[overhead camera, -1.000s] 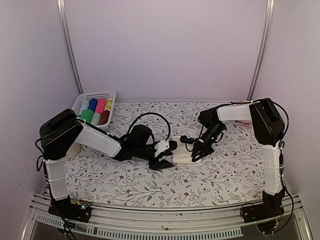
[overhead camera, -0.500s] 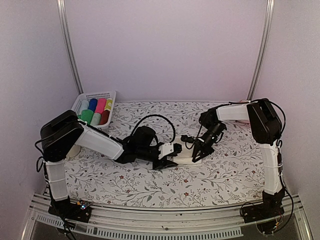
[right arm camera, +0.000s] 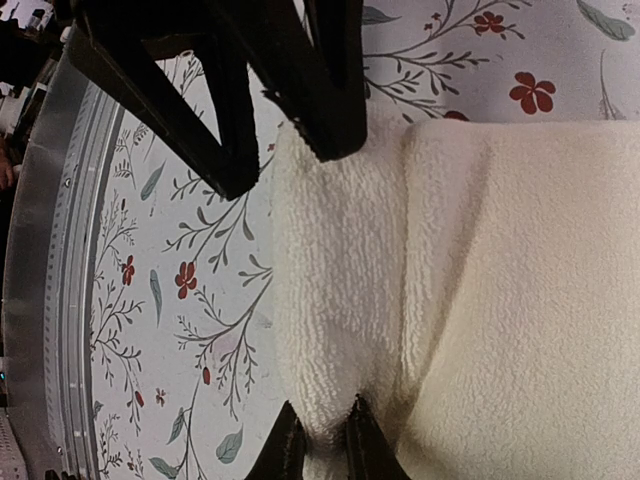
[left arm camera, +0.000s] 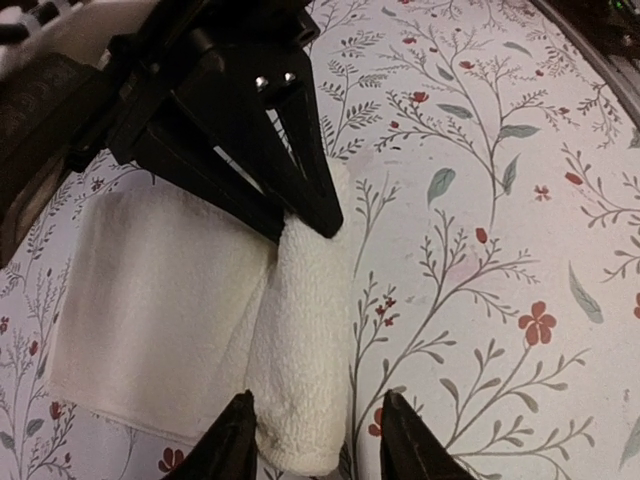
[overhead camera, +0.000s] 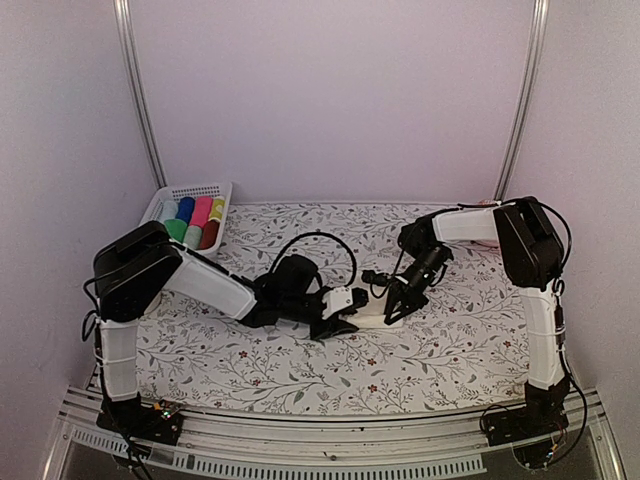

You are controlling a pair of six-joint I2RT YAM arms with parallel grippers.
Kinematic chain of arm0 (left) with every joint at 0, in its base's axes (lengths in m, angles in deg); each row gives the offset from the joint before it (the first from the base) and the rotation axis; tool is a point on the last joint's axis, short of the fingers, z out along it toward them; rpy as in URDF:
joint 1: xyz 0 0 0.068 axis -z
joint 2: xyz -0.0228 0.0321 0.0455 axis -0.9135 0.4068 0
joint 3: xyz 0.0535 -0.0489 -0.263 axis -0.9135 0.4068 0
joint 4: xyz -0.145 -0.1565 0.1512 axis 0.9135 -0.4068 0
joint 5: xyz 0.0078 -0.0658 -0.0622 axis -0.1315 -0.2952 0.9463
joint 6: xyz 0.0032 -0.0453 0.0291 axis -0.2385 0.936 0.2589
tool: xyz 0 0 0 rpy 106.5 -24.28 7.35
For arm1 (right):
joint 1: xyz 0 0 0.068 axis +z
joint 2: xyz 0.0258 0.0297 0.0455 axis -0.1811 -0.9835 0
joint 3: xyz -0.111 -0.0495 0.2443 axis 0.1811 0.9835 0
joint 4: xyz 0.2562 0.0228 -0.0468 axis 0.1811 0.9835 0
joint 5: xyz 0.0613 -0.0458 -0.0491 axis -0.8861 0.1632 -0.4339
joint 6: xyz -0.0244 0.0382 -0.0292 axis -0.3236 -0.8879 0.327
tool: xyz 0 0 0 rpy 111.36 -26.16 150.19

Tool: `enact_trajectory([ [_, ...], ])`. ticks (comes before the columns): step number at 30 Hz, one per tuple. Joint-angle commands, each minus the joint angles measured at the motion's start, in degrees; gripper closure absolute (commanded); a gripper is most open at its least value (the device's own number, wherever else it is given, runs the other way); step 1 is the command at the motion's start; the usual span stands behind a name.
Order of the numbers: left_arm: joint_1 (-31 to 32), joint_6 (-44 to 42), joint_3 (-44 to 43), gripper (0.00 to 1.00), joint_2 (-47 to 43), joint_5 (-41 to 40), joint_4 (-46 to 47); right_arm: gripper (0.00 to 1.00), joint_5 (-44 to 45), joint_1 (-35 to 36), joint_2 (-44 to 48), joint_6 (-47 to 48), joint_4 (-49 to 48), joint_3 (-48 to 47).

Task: Roll the towels
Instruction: Roll the towel at the center of the board.

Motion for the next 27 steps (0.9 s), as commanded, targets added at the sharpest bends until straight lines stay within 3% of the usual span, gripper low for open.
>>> enact_trajectory([
  [1, 0.6, 0.5, -1.5, 0.62, 1.4, 0.5, 0.6, 0.90, 1.4, -0.4, -1.5, -0.8, -0.6, -0.2],
  [14, 0.4, 2.4, -4.3, 0.78, 3.9, 0.1, -2.6, 0.89, 1.9, -0.5, -1.3, -1.0, -1.0, 0.0],
  [17, 0.1, 3.3, -5.0, 0.88, 4.5, -0.1, -3.6, 0.89, 2.0, -0.5, -1.2, -1.0, -1.2, 0.0],
  [20, -0.5, 4.9, -5.8, 1.00, 4.9, 0.4, -4.8, 0.85, 2.0, -0.5, -0.9, -1.0, -1.6, 0.2],
  [27, -4.2, 11.0, -9.0, 1.00, 6.3, 7.9, -9.1, 0.63, 1.6, -1.1, 4.8, -0.6, -6.0, 3.3],
])
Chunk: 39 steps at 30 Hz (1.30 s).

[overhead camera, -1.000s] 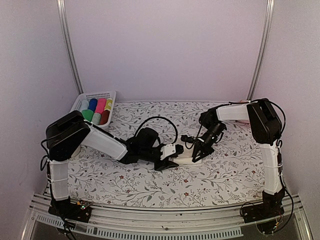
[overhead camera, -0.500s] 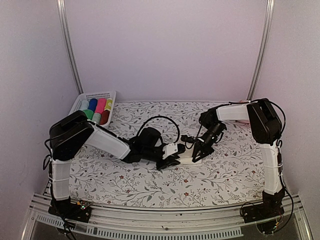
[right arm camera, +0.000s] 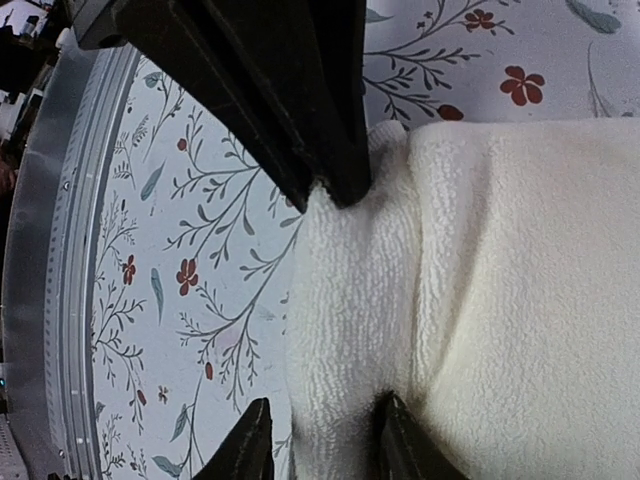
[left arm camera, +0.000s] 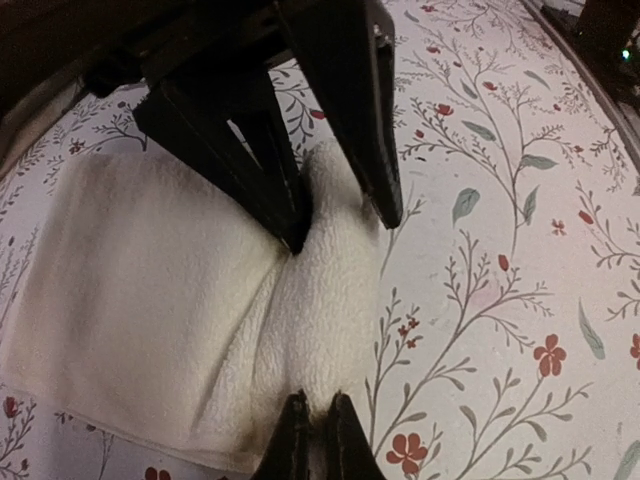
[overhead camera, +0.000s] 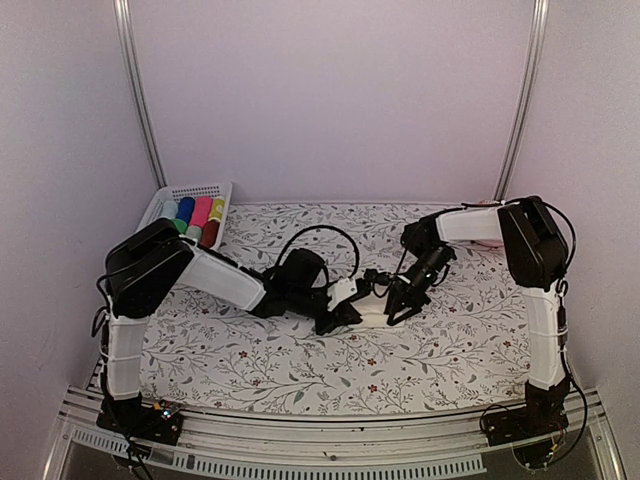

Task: Roll the towels
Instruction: Roll the towel at the center of the board.

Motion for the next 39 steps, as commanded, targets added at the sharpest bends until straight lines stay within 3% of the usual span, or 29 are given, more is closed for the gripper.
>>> enact_trajectory([
  [1, -2.8, 4.9, -2.8, 1.00, 2.1, 5.4, -4.4, 0.61, 1.3, -0.8, 4.8, 0.6, -5.0, 2.6],
  [7, -4.9, 8.0, -6.2, 1.00, 4.3, 9.1, -8.8, 0.53, 1.1, -1.4, 10.5, 1.1, -9.9, 5.9],
  [17, -6.3, 10.6, -11.4, 1.00, 8.0, 10.8, -13.4, 0.50, -0.6, -1.3, 16.8, 4.0, -14.7, 11.6],
  [23, -7.3, 12.1, -12.4, 1.00, 8.9, 12.0, -14.3, 0.52, 1.8, 0.0, 15.4, 7.5, -13.7, 13.2],
  [39, -8.0, 12.4, -14.7, 1.00, 10.9, 12.6, -16.9, 0.56, 5.7, 0.4, 11.2, 3.4, -17.2, 12.5],
])
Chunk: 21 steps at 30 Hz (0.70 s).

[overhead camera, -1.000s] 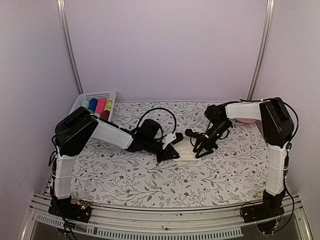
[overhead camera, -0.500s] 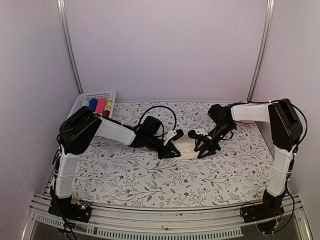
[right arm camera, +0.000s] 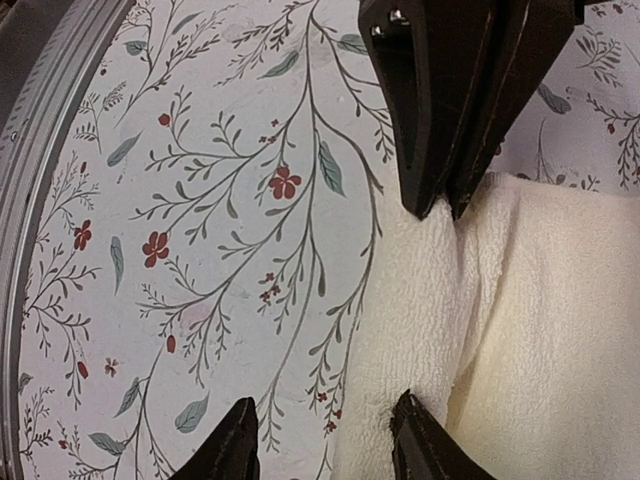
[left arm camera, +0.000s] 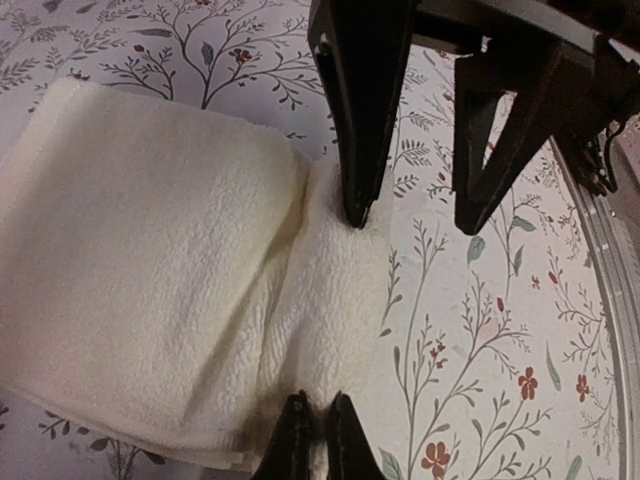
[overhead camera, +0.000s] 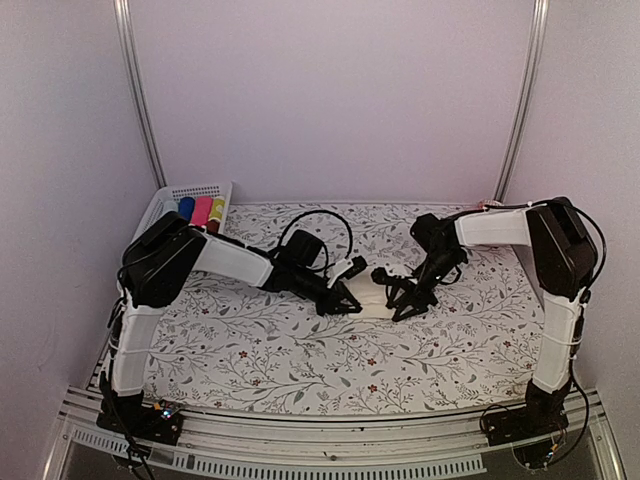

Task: Roll the towels
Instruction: Roll the towel at the center of the board.

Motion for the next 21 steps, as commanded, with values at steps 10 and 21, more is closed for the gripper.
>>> enact_trajectory([
  [10, -1.5, 0.7, -0.1, 0.86, 2.0, -2.8, -4.3, 0.58, 5.3, 0.2, -2.4, -5.9, -6.0, -0.1],
  [21, -2.7, 2.4, 5.4, 0.31, -8.0, -5.1, 0.3, 0.58, 7.8, 0.2, -3.0, -6.4, -7.7, 0.8],
])
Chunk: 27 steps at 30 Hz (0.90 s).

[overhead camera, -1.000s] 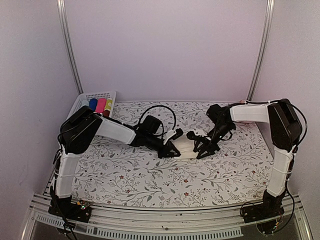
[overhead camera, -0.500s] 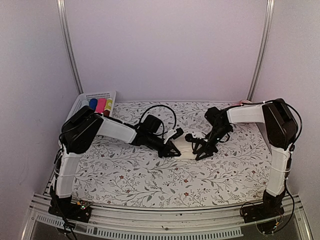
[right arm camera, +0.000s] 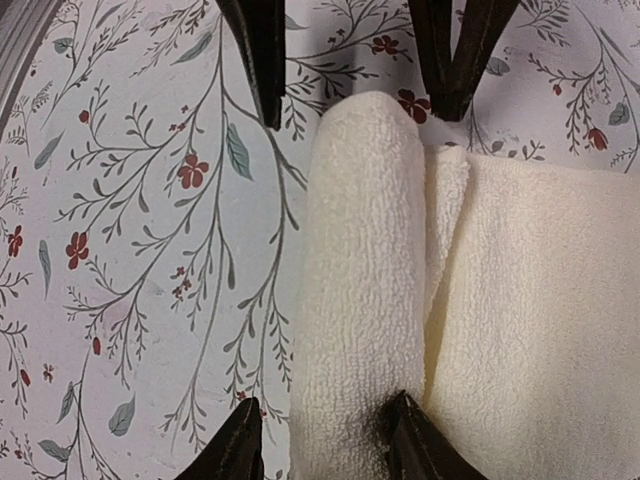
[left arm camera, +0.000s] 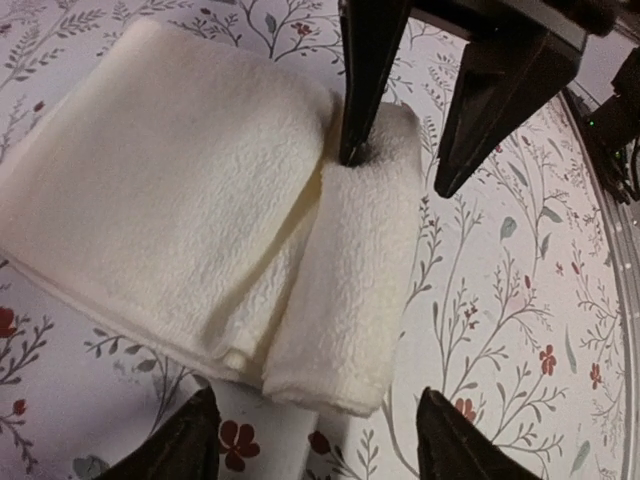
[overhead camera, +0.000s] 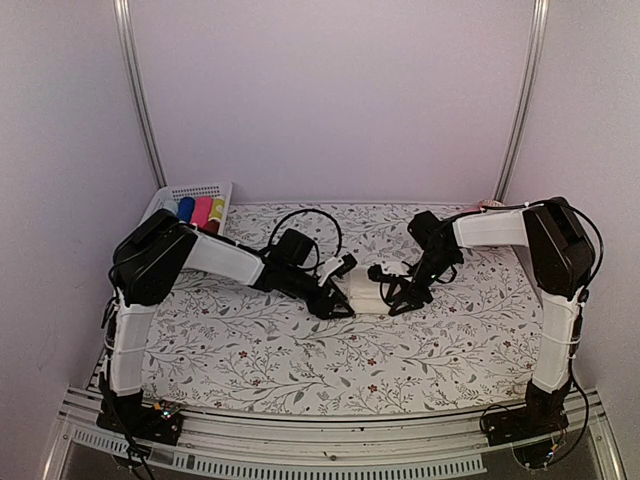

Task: Roll the towels
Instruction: Roll the towel at the center of the board.

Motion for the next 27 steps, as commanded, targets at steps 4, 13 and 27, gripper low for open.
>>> enact_trajectory([
  [4, -1.4, 0.8, 4.8, 0.22, -8.7, -2.5, 4.3, 0.59, 4.2, 0.2, -2.0, -1.0, -2.1, 1.2],
  [13, -0.8, -1.9, 12.9, 0.14, -12.6, -2.8, 14.3, 0.82, 3.4, 0.3, -1.7, -1.2, -1.6, 0.9],
  [27, 12.1, -23.7, 24.4, 0.12, -18.7, -24.4, 26.6, 0.89, -8.3, 0.6, -8.2, 6.5, 18.6, -8.4],
])
